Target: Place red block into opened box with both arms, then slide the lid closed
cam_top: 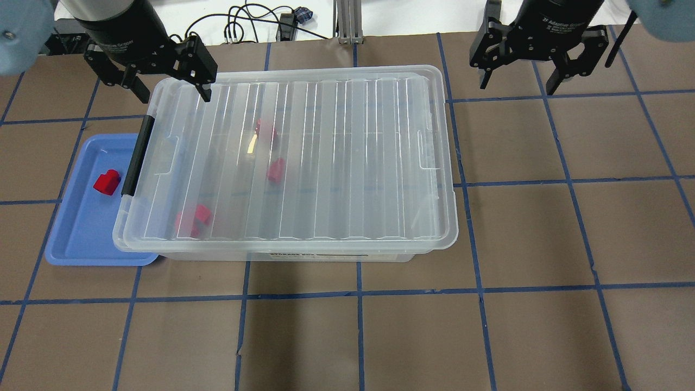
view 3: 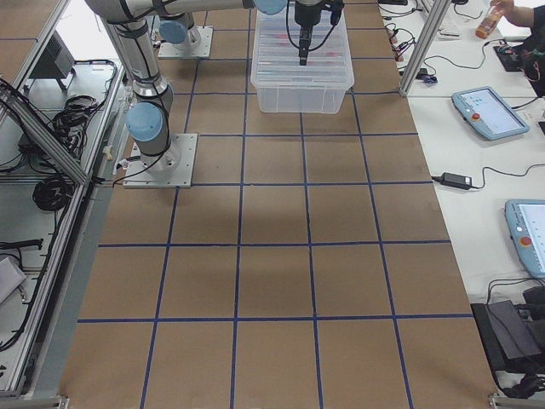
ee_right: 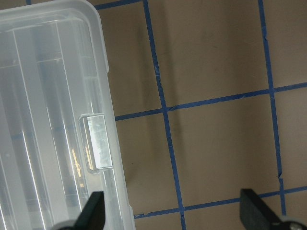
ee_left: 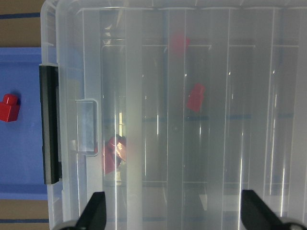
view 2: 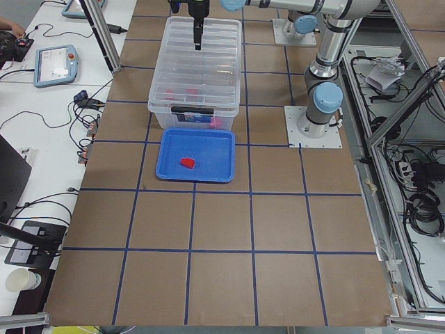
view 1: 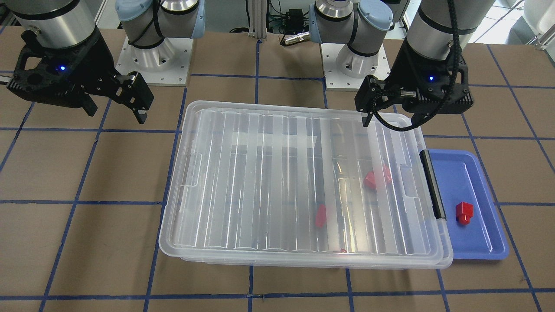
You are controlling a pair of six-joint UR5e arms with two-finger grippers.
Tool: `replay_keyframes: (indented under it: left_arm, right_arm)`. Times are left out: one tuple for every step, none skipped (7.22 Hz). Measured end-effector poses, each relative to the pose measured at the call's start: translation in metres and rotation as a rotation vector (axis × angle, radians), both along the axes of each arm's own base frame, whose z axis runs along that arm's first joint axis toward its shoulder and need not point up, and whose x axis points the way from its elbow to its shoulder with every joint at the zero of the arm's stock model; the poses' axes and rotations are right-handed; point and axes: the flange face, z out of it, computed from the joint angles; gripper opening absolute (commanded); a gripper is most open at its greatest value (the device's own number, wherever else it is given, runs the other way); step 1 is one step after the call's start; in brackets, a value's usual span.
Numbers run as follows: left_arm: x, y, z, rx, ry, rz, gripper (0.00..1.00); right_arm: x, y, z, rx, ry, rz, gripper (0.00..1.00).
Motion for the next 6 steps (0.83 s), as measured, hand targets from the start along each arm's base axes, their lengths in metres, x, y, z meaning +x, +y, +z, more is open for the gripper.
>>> replay_keyframes:
  left_arm:
    - [0.000,0.000,0.000,0.000,0.000,0.001,1.00]
    - [0.000,0.000,0.000,0.000,0.000,0.001,1.00]
    - [0.000,0.001,0.001,-0.002,-0.001,0.002,1.00]
    - [0.000,0.002,0.000,0.000,-0.001,0.002,1.00]
    - [0.001,0.001,0.000,0.002,0.000,0.004,1.00]
    - [0.002,0.001,0.000,0.003,0.001,0.007,1.00]
  right_arm:
    - [0.005,-0.003,-0.006,0.008,0.001,0.010,1.00]
    - [0.018,-0.007,-0.015,0.020,0.002,0.027,1.00]
    - [0.037,-0.013,-0.029,0.025,0.005,0.048,1.00]
    - [0.053,-0.021,-0.047,0.021,0.009,0.065,1.00]
    - [0.065,-0.030,-0.068,0.012,0.011,0.078,1.00]
    - [0.070,-0.039,-0.094,0.007,0.013,0.089,1.00]
